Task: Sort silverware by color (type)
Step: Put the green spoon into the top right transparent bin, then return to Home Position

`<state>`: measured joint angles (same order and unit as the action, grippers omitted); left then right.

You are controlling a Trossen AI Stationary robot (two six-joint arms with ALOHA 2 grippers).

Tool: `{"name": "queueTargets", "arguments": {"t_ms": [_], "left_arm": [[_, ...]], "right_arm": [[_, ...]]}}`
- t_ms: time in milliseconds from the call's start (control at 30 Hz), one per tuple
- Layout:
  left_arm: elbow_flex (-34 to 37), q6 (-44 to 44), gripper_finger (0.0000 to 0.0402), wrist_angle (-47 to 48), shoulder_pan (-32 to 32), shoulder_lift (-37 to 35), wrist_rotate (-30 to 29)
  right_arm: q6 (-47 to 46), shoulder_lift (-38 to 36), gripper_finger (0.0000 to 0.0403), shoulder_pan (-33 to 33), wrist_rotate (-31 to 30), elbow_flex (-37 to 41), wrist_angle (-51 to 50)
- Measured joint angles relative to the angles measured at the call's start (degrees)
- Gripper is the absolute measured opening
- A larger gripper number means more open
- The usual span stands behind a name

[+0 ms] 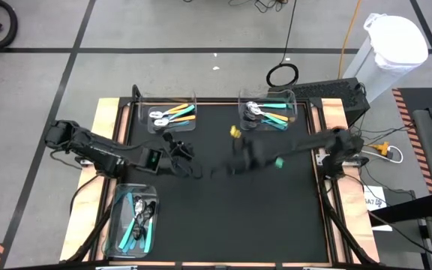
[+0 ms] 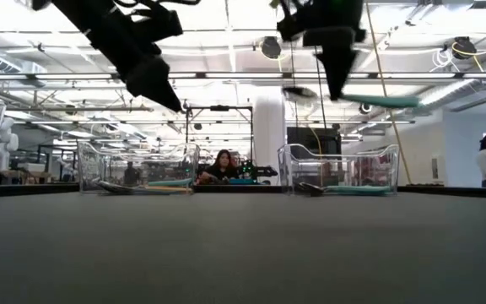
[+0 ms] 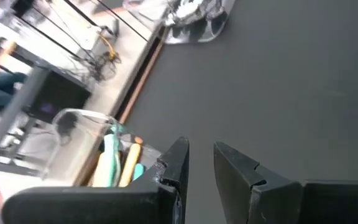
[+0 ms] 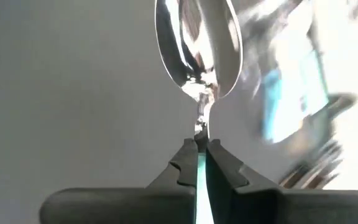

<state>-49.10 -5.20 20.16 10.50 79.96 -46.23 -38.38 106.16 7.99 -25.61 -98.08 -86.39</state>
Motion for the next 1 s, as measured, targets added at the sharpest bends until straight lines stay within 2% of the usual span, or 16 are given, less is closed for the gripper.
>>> {"name": "queueTargets", "arguments": {"t_ms": [200, 333, 567, 733, 867, 1000], "left_arm": [[0.0, -0.5, 0.0073, -0.1, -3.9, 0.0, 5.6], [0.0, -2.4, 0.0073, 0.0, -5.2, 0.0, 6.5], [0.0, -3.3, 0.0073, 0.1, -8.0, 0.0, 5.9], [0.0, -1.5, 0.0073, 0.1, -11.0, 0.0, 5.5], [0.0, -1.5, 0.0073, 0.1, -13.5, 0.0, 5.5], [0.0, -1.5, 0.0073, 0.1, -15.2, 0.0, 5.5]], "right_arm": [[29.2, -8.4, 0.0, -14.6, -11.1, 0.4, 3.3], [42.9, -10.6, 0.0, -25.0, -12.9, 2.7, 6.0], [60.8, -10.6, 0.0002, -39.8, -0.5, 12.9, 22.3], [71.6, -10.6, 0.0002, -44.7, 2.5, 19.0, 35.5], [74.1, -10.6, 0.0002, -47.1, 11.5, 20.8, 41.7], [69.7, -10.7, 0.0001, -47.7, 12.1, 20.7, 43.0]]}}
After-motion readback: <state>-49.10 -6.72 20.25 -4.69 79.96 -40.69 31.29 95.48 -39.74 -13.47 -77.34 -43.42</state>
